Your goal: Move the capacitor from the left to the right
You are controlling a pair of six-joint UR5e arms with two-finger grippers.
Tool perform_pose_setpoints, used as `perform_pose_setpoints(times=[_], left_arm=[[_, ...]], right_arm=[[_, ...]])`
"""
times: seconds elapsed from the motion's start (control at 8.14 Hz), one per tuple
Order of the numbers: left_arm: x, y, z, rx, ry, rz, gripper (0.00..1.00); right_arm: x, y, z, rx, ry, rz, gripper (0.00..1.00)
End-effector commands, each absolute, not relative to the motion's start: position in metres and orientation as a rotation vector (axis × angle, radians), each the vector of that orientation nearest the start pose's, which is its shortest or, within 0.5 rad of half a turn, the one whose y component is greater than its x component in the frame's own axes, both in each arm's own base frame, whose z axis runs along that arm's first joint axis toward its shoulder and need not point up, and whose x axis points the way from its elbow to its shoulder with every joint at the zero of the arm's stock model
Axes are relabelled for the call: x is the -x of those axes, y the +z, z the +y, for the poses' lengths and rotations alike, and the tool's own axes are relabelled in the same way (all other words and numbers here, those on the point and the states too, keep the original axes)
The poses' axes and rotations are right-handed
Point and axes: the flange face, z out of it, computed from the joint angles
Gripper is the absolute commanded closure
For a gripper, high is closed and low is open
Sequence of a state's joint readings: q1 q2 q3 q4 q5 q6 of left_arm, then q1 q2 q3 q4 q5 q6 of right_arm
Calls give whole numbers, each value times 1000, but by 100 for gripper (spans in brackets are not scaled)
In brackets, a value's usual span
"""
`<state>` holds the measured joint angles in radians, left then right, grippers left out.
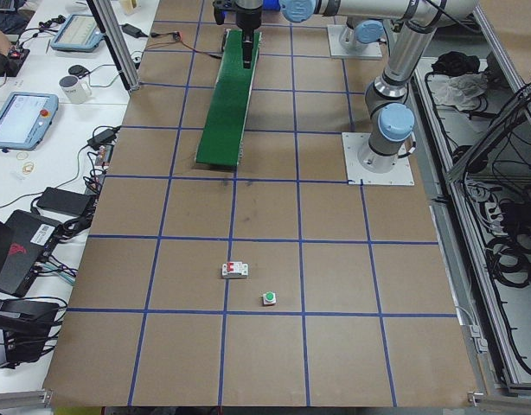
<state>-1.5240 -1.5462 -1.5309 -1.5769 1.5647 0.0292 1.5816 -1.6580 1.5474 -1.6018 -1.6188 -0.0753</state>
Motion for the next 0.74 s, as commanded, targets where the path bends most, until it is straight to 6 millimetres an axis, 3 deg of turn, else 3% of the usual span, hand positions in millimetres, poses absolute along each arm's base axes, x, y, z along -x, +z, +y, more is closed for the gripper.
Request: perform_pose_setpoints(times=[0.0, 0.61], left_arm=[[111, 519, -492, 26, -92, 3144, 0], [111, 519, -492, 24, -92, 3144, 0]], right_arm=[[-141, 554, -466, 104, -212, 3128, 0], [-140, 545, -469, 106, -193, 3132, 0]])
